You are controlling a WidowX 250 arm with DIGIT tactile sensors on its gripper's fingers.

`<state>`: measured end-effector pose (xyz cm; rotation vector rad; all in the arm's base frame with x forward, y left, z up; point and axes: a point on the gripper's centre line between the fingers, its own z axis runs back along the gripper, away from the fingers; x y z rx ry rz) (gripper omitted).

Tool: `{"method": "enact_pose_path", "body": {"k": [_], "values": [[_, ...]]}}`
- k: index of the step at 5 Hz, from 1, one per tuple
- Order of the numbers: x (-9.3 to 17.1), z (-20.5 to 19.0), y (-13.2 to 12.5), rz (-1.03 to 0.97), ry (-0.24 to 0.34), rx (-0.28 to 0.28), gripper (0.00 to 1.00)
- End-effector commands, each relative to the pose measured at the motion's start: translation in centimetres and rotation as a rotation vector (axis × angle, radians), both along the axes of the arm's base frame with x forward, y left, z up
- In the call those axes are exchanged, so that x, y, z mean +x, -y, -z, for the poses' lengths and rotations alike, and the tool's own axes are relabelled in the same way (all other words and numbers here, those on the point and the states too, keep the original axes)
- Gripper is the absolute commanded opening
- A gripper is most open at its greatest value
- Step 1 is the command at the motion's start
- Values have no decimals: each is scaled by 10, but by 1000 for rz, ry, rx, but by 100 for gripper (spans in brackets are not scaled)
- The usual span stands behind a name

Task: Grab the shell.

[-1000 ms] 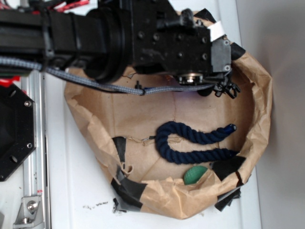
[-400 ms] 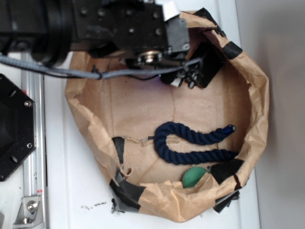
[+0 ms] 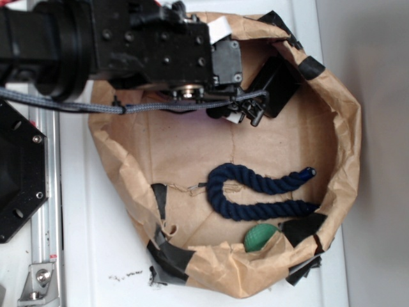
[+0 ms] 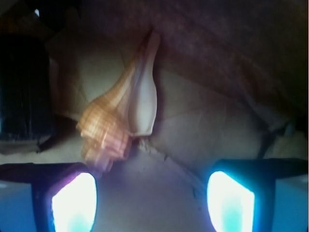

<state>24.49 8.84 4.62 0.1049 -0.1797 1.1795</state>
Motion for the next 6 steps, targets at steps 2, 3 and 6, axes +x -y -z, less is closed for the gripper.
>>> {"method": "enact_pose_path", "body": {"k": [2, 3, 6], "values": [[18, 6, -27, -33, 51, -14, 100], [23, 4, -26, -29, 59, -10, 100], [17, -7, -39, -64, 77, -30, 100]]}}
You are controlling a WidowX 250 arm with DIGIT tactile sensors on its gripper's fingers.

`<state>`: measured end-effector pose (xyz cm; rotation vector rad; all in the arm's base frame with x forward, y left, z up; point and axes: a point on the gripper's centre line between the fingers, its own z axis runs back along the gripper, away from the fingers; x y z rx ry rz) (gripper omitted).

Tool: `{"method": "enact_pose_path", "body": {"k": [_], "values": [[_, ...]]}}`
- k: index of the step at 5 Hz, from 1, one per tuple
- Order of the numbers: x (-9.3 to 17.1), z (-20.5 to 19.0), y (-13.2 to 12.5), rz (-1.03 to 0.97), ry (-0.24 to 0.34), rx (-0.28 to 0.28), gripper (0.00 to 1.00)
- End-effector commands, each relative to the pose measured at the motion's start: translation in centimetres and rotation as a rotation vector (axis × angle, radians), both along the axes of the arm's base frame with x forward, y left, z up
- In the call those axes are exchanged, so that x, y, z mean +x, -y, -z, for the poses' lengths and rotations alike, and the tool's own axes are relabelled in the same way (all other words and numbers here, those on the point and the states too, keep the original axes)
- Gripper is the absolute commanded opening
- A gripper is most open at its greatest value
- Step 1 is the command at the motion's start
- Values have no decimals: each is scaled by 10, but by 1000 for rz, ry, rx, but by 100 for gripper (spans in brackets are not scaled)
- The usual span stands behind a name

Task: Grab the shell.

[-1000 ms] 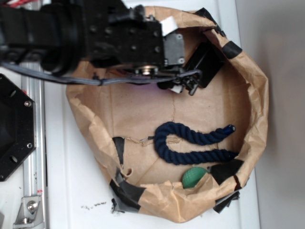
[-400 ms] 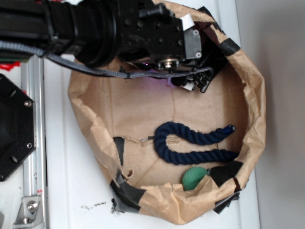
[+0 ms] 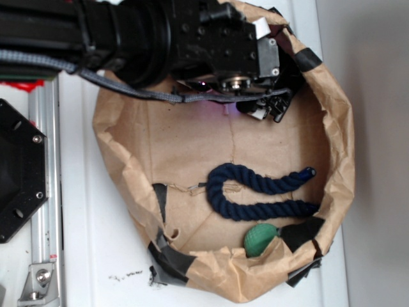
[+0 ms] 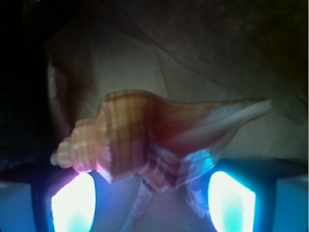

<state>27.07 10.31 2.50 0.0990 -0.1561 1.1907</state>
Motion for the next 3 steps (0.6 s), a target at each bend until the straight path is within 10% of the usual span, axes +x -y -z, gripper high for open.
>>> {"method": "enact_pose_path", "body": {"k": [1, 3], "values": [[-13, -41, -20, -40, 112, -34, 100], [-11, -64, -32, 400, 99, -4, 100]]}}
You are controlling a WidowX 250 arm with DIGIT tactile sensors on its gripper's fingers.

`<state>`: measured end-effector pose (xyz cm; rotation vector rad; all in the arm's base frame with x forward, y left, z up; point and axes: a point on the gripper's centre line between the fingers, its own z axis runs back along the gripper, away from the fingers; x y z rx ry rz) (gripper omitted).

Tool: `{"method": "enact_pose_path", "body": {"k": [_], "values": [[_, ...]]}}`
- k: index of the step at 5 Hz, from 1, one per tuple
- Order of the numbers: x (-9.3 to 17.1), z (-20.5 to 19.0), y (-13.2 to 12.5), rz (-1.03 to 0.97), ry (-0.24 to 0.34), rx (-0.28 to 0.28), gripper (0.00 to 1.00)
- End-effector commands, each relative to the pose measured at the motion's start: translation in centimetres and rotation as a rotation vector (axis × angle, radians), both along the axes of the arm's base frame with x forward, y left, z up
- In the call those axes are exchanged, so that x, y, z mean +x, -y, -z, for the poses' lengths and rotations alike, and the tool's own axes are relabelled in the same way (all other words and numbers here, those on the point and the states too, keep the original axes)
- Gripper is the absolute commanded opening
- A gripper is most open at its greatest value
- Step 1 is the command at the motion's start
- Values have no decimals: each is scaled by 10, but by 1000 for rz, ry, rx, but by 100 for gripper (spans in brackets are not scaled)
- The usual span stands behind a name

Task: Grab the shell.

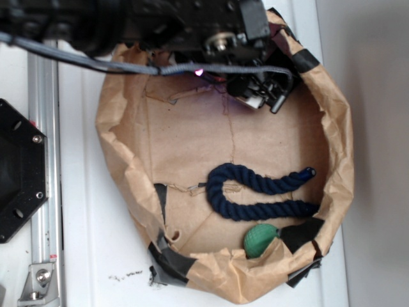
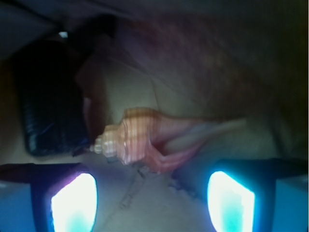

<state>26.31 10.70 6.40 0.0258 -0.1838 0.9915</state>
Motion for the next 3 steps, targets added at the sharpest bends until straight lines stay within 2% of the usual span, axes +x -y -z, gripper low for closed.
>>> {"method": "enact_pose_path", "body": {"k": [1, 2, 3], "values": [[13, -17, -35, 444, 66, 21, 100], [30, -10, -28, 691, 40, 114, 100], [33, -1, -21, 788, -9, 150, 100]]}}
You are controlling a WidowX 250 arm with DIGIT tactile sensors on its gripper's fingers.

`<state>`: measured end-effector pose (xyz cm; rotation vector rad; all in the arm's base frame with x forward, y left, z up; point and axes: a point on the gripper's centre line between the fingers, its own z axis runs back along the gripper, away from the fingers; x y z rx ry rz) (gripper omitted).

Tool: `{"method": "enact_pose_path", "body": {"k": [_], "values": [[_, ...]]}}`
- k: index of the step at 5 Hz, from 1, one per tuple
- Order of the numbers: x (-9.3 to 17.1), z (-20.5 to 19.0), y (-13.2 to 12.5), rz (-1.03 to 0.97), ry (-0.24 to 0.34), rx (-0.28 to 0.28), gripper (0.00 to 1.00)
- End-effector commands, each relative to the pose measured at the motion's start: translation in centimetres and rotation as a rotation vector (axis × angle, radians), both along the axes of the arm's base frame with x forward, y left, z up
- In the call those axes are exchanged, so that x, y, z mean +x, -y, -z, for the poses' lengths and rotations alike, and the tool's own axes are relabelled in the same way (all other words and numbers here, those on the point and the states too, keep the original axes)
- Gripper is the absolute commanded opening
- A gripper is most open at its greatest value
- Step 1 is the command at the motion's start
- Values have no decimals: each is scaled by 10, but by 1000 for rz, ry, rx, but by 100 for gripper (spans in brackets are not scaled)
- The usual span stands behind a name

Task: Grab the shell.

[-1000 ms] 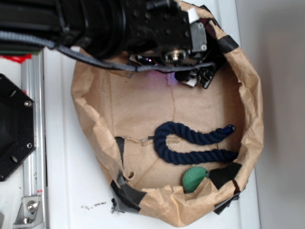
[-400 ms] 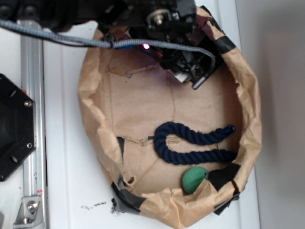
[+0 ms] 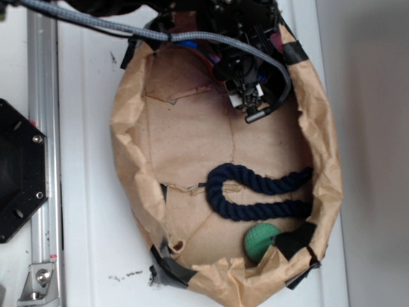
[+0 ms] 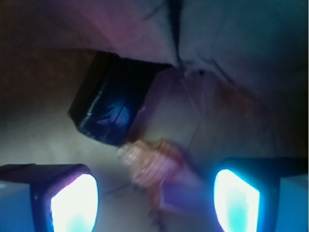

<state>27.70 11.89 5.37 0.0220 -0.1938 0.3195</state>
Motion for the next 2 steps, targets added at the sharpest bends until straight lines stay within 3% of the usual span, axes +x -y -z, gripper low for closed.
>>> {"method": "enact_pose_path", "body": {"k": [1, 2], "values": [[13, -6, 0, 162, 8, 98, 100], [9, -1, 4, 193, -14, 117, 100]]}}
